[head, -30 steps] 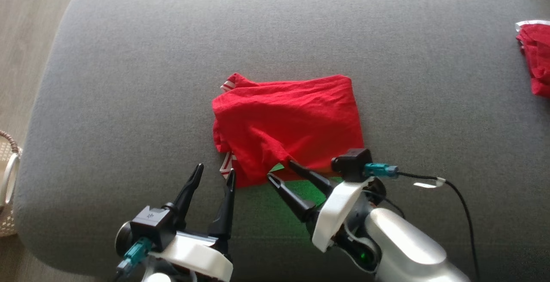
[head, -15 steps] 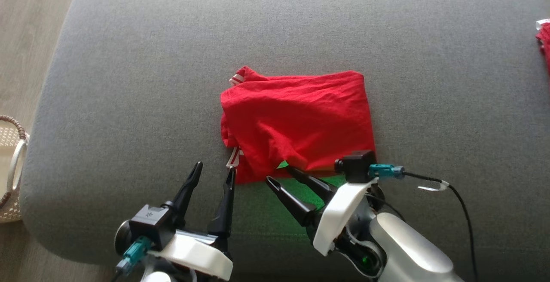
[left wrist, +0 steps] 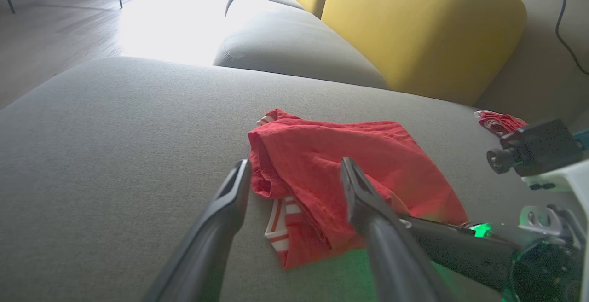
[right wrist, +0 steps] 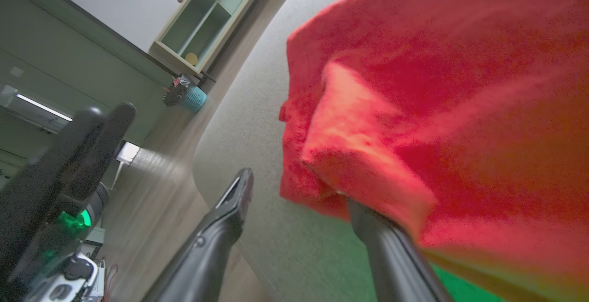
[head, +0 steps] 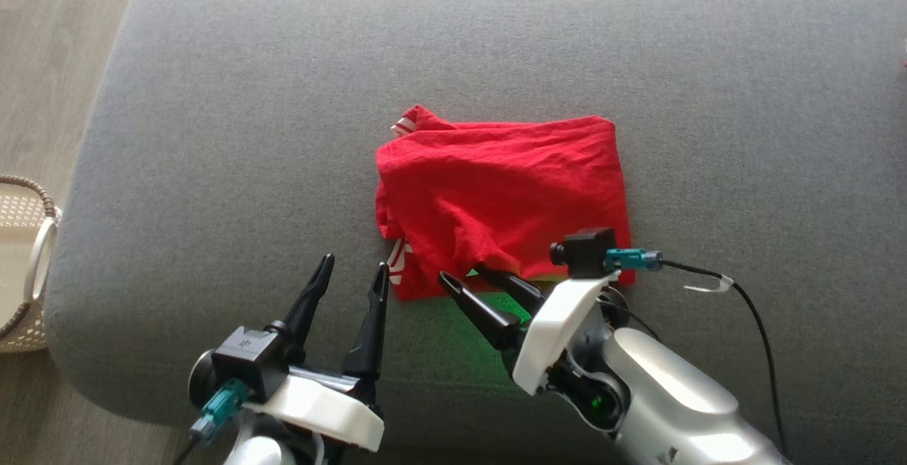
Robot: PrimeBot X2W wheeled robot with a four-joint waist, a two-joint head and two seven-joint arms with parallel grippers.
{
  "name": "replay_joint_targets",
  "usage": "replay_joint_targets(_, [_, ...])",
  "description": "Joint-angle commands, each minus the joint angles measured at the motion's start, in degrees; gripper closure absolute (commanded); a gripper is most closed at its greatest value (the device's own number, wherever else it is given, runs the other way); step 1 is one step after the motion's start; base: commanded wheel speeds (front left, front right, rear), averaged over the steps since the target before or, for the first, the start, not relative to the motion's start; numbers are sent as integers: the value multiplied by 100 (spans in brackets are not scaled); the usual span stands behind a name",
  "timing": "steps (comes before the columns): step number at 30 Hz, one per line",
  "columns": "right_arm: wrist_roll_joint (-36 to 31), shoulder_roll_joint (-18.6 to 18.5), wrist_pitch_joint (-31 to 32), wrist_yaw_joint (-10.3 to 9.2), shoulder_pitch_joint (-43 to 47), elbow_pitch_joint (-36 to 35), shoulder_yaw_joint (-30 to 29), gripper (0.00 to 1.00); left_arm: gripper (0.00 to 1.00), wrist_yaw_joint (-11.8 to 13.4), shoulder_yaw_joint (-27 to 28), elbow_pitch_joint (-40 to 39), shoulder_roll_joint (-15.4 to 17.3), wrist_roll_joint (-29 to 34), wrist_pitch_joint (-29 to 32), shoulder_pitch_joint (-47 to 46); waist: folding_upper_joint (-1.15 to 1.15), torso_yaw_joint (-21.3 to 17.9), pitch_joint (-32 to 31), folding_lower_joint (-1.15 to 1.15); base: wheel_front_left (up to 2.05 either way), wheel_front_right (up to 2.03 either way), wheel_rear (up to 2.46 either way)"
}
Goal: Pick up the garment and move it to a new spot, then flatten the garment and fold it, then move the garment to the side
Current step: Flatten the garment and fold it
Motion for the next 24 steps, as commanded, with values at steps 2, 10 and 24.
replay_joint_targets(2, [157, 109, -117, -1, -164, -98, 188, 31, 0, 8, 183, -143, 83, 21, -56, -206, 0, 42, -10, 0, 0, 0, 0])
replay_joint_targets(10, [1016, 109, -262, -1, -457, 158, 901, 100, 0, 5, 141, -114, 73, -5, -57, -215, 0, 155, -50, 0, 0, 0, 0])
replay_joint_targets(24, [2056, 109, -499, -1, -800, 376, 1912, 0, 0, 70, 122, -131, 82, -37, -60, -155, 0, 65, -111, 0, 0, 0, 0])
